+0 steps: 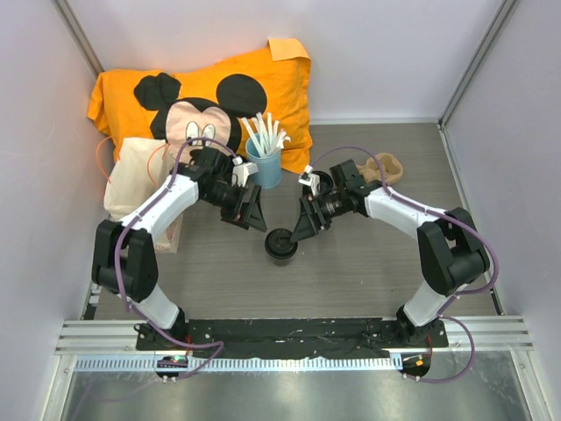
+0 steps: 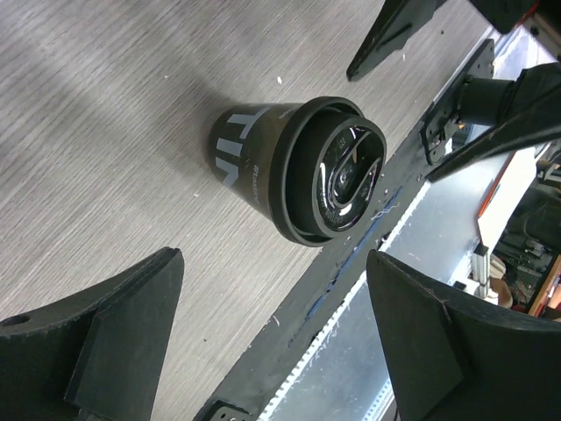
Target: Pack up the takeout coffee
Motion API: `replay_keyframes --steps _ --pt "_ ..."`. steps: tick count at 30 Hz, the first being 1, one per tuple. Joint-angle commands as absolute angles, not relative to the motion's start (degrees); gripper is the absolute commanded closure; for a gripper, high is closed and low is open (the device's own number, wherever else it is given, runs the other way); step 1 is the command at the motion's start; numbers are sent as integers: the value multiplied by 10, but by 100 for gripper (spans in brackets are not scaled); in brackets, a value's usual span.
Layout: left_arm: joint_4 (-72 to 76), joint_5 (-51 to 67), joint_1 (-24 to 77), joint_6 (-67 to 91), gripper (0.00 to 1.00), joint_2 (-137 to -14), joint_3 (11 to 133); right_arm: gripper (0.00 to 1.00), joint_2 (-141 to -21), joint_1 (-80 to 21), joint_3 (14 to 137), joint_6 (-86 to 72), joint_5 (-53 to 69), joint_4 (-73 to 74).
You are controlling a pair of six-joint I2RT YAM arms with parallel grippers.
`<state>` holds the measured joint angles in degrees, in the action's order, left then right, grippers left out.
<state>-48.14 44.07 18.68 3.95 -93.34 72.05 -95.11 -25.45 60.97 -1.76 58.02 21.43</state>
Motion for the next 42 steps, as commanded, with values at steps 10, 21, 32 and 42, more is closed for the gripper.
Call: replay_keyframes --steps 10,21,32,42 --pt "-472 428 188 38 10 -895 701 20 -970 -291 639 -44 500 195" --pt "-454 417 192 47 10 -897 688 20 -1002 -298 661 -55 497 192" --pt "-451 412 195 50 10 -903 687 28 -1011 -306 660 -64 499 182" --pt "-447 396 211 48 10 -904 688 38 -1012 -317 654 -62 490 179"
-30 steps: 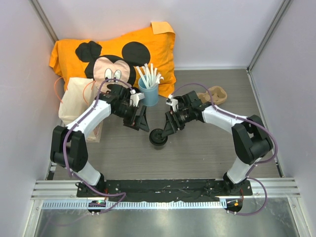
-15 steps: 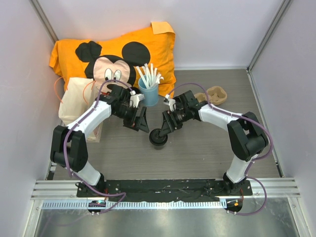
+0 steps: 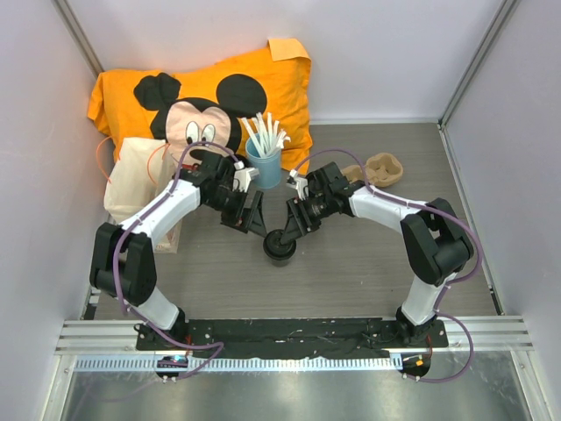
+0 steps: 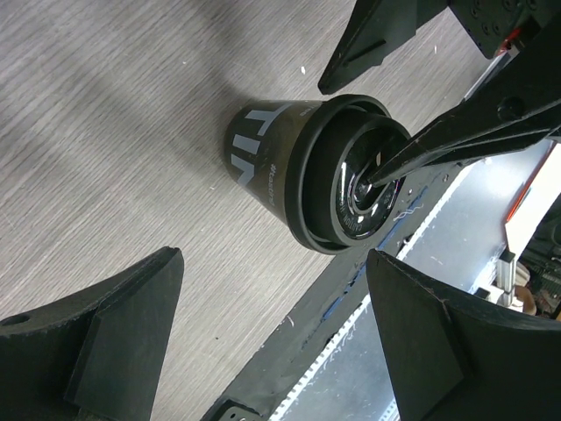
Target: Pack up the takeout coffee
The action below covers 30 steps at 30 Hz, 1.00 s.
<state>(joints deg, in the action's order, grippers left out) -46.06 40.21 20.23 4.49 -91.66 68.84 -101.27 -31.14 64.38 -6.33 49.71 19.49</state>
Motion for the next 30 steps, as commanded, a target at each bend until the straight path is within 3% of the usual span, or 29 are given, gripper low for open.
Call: replay_keyframes --steps 1,30 --pt "-448 396 214 49 10 -906 688 40 -1012 -317 654 -61 490 178" --pt "-422 410 253 48 14 -929 644 42 -998 -319 645 -48 475 179"
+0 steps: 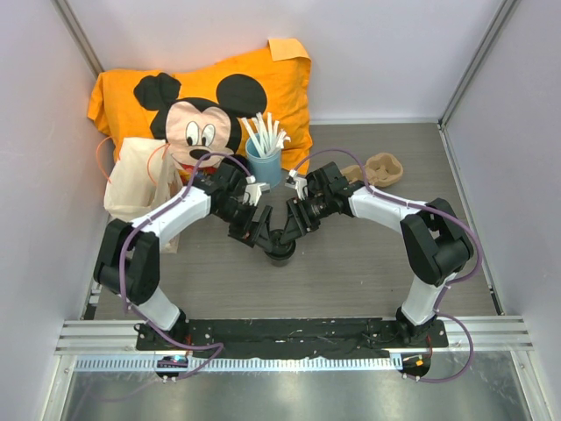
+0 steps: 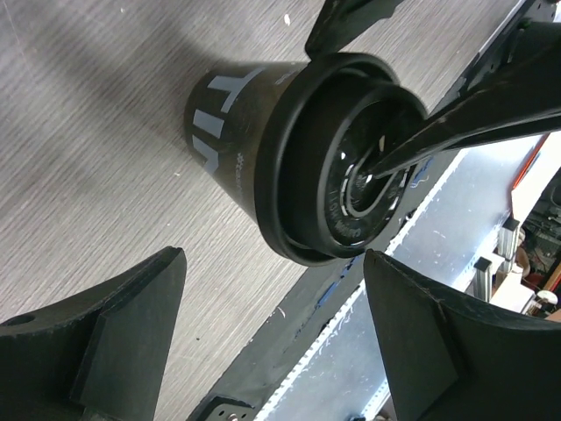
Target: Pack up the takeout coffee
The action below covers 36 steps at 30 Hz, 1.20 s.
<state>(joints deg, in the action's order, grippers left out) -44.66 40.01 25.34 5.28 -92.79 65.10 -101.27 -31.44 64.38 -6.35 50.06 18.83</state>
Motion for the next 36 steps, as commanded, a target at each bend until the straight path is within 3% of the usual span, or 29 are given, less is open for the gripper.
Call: replay_keyframes --steps 1,18,36 --pt "-419 410 254 48 14 -932 642 42 -998 -319 644 -48 475 179" --pt "-378 411 222 62 29 -897 599 42 -995 -319 638 -47 481 178" --pt "-347 469 192 73 28 -929 606 44 -1005 -319 641 -47 491 175"
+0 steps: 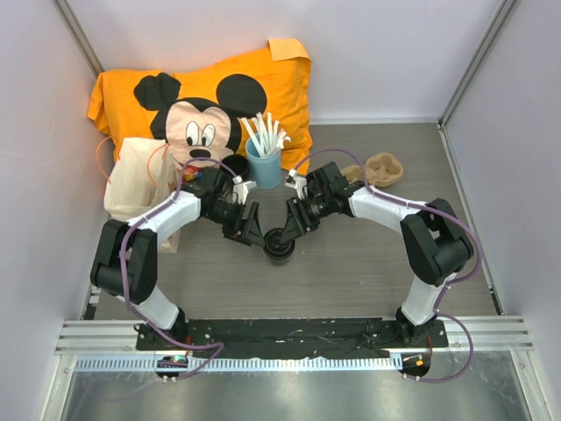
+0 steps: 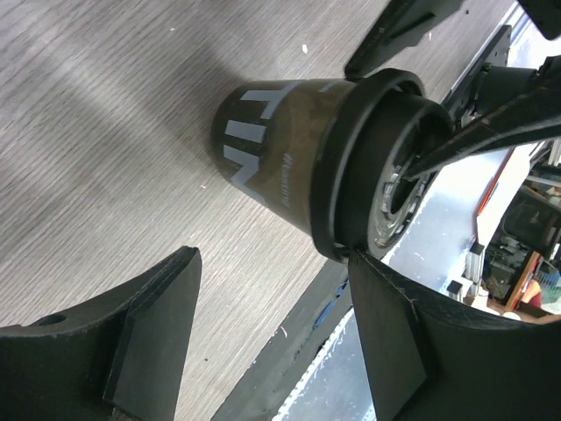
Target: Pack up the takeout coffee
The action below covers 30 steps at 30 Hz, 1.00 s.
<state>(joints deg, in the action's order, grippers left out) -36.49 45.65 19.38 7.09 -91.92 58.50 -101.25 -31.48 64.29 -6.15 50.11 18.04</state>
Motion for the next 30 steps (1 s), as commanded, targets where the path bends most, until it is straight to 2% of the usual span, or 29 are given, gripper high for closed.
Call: replay_keyframes --steps 1,8,19,30 --pt "-347 466 192 72 28 -931 605 45 -1005 -319 640 -47 493 174" --pt "-347 462 192 67 30 -937 606 49 -1007 -319 640 -47 497 172" --pt "-352 445 192 63 33 -970 605 62 -1022 -318 649 -40 509 178" --pt "-360 500 172 59 33 -918 636 63 -1025 -319 659 -25 509 193"
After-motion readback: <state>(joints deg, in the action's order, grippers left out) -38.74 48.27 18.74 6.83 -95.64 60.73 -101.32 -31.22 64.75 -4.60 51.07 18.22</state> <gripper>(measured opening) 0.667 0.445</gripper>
